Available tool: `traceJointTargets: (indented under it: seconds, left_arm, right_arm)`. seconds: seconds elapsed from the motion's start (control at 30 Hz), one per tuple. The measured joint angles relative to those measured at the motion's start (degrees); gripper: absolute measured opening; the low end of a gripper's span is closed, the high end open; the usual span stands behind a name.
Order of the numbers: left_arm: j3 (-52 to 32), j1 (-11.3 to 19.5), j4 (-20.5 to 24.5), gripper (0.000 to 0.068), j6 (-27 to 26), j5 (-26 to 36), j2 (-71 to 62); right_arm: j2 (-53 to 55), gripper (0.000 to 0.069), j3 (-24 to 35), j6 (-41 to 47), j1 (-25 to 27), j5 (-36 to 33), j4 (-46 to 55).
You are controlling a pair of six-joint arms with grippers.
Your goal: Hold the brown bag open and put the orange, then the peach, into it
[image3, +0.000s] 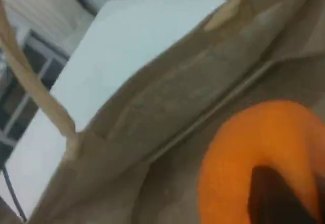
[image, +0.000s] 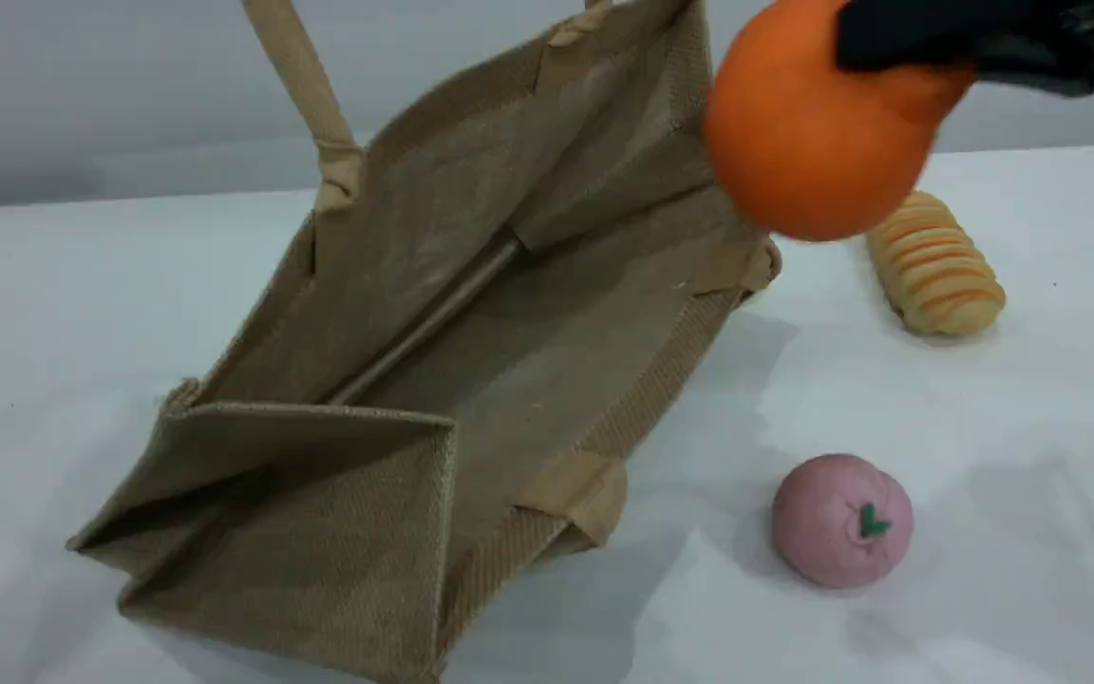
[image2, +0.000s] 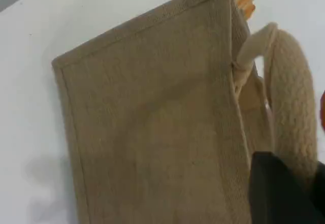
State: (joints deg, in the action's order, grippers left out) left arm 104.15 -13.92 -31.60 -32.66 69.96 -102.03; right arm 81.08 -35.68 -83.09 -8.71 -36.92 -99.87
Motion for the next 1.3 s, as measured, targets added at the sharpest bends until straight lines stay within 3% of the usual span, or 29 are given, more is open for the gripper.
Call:
traceJointTargets:
  seconds: [0.43,0.7,1.03,1.2,1.3]
  left_arm:
    - [0.0,0.0,-0.04,0.0079,-0.05,0.0,0.0]
    - [0.0,0.0,-0.07,0.0079,-0.05,0.0,0.0]
    - [0.0,0.0,-0.07,0.0079,0.01,0.0,0.0]
    - [0.0,0.0,-0.07,0.0079,0.07,0.0,0.0]
    - [0.0,0.0,-0.07,0.0079,0.07,0.0,0.0]
  right_arm:
    - [11.62,0.0034,-11.53,1.18,-12.66,5.03,-0.22]
    - [18.37,0.0034,-15.5,1.18,-14.96,6.05,-0.09]
    - [29.25,0.0034,-24.87,0.37,-19.91,11.18,-0.2]
    - [34.67,0.0038,-29.08,0.31,-21.06,8.9,-0.07]
    - [34.88,0.0081,-29.34,0.37,-21.1,6.78,-0.07]
